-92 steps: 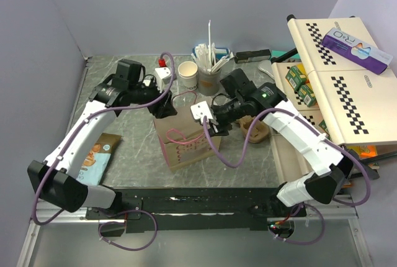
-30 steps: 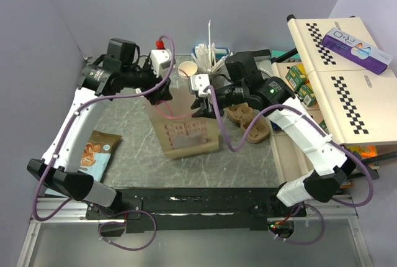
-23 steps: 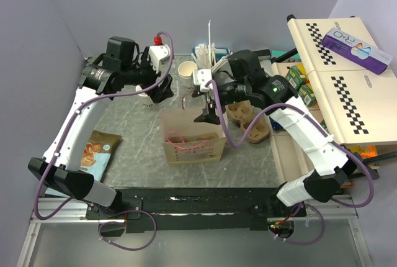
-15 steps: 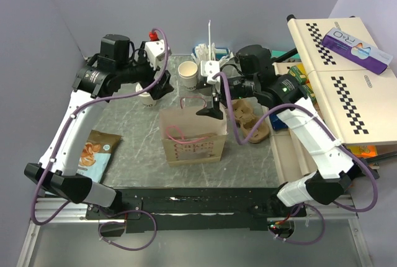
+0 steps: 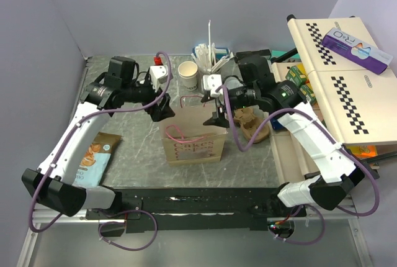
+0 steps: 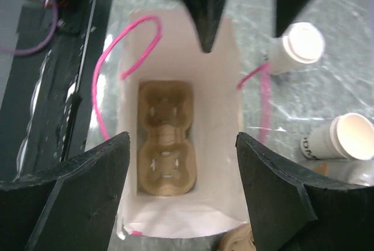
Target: Pack the takeout coffee
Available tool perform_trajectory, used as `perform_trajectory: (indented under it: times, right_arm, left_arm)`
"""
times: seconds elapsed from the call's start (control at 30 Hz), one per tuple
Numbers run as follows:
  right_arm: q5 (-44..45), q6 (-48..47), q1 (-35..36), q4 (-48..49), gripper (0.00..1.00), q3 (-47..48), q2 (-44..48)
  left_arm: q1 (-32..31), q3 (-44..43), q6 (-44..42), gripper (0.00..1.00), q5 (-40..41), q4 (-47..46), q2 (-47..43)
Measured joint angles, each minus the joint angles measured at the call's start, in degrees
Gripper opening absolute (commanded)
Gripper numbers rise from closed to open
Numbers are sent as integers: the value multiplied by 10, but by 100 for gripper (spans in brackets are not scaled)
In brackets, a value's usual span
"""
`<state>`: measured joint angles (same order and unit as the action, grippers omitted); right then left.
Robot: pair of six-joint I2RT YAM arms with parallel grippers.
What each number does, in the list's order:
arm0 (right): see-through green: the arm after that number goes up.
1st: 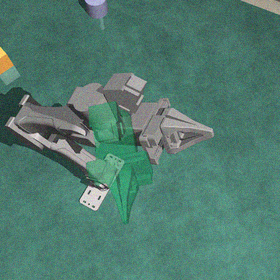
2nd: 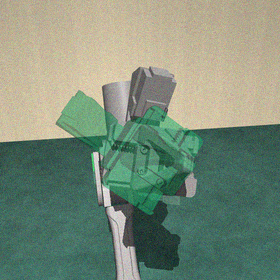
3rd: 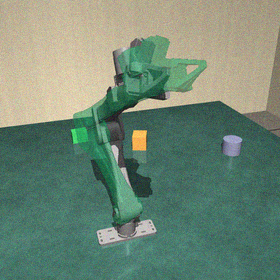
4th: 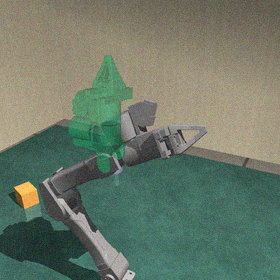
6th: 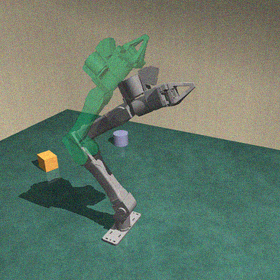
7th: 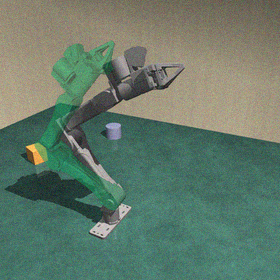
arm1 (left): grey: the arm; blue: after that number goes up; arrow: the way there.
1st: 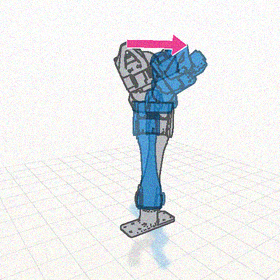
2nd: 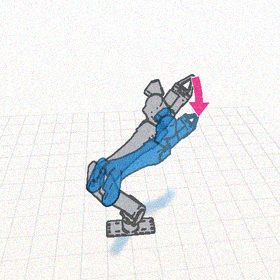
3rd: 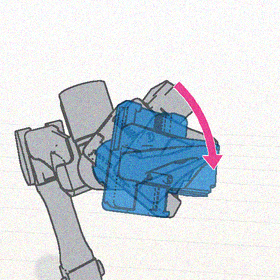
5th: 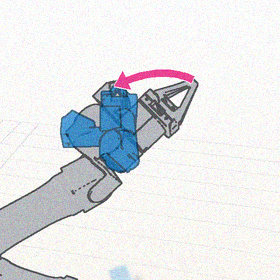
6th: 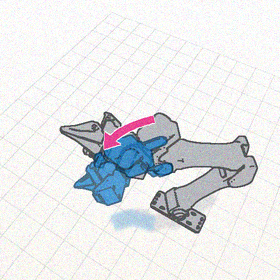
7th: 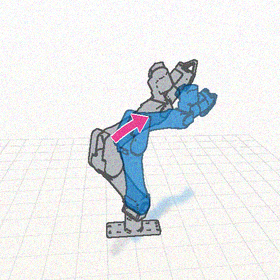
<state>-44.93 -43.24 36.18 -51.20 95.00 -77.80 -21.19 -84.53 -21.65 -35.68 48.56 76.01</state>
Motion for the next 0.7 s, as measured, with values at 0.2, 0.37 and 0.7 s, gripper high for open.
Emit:
perform_trajectory:
  times: [0.2,0.37,0.7]
  right_arm:
    - [-8,-85,19,-52,80,-40,4]
    - [-10,-134,33,-97,77,-41,0]
    - [-14,-180,41,-182,70,14,-77]
  left_arm:
    - [-4,5,2,99,-76,-52,-2]
    - [-20,1,1,93,-97,-85,28]
    - [-32,-20,-30,80,-112,-55,97]
